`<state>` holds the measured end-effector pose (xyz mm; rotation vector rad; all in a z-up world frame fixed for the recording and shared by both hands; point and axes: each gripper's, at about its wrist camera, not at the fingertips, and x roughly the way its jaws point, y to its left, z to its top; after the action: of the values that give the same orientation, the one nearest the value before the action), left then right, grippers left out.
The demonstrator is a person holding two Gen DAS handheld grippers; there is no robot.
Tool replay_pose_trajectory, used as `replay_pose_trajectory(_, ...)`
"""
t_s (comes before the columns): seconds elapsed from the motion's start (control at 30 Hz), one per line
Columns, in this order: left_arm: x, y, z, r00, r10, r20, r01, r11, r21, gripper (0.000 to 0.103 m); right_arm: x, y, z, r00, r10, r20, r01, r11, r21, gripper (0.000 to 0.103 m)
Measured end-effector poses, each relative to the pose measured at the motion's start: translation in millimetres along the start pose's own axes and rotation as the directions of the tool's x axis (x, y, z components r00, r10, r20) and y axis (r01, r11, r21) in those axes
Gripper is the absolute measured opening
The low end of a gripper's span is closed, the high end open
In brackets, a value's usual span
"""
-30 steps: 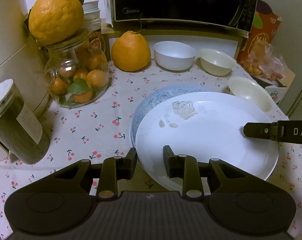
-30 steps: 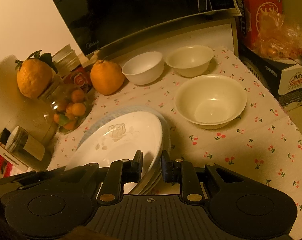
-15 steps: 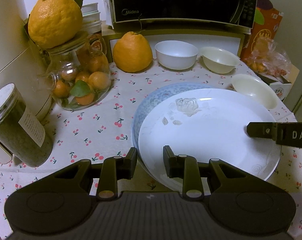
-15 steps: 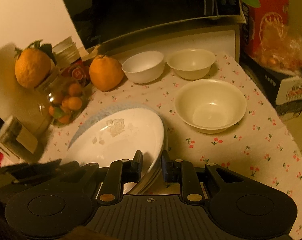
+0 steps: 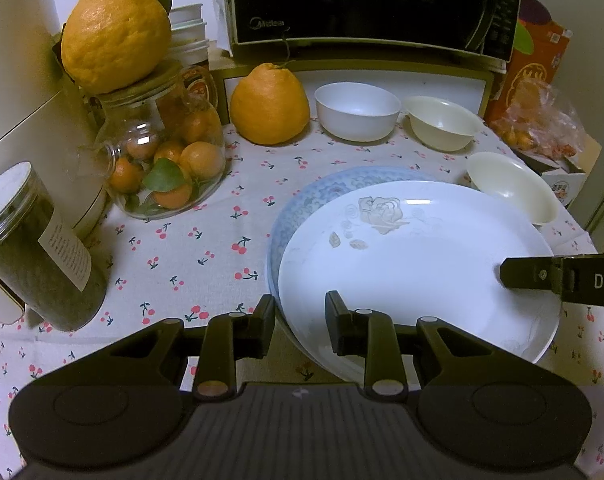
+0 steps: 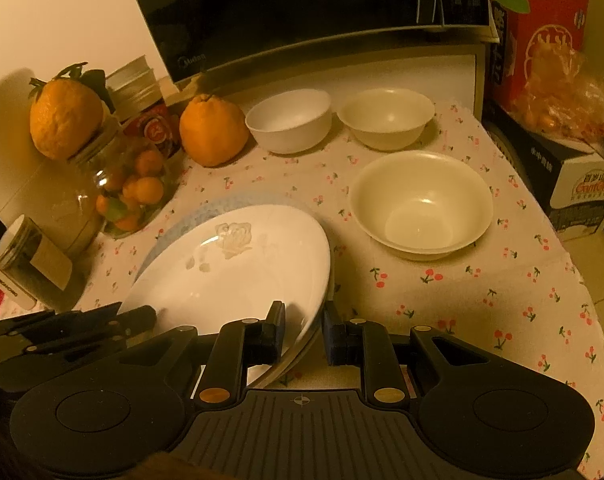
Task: Organize plates and bowls
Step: 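Lower the held white plate onto the blue plate stack with both tools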
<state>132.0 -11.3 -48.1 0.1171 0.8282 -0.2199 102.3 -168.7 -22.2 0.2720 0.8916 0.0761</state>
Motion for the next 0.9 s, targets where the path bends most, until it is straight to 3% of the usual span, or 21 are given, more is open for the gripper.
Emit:
replay_pose_trajectory(0.33,0,10,1,1.000,-0.024,-0.018,0.023,0.997,-0.074,0.023,1,-11,3,0.998,0.046,-0.042,-0.041,0.993,0.112,0.016)
replay_pose_trajectory(0.9,2,3,2,0.999,0.006,-0.051,-0.010,0.998,-0.066,0.029,12,7,6,0.994,-0.081,-0.070,0.088,0.992,0.092,0.013)
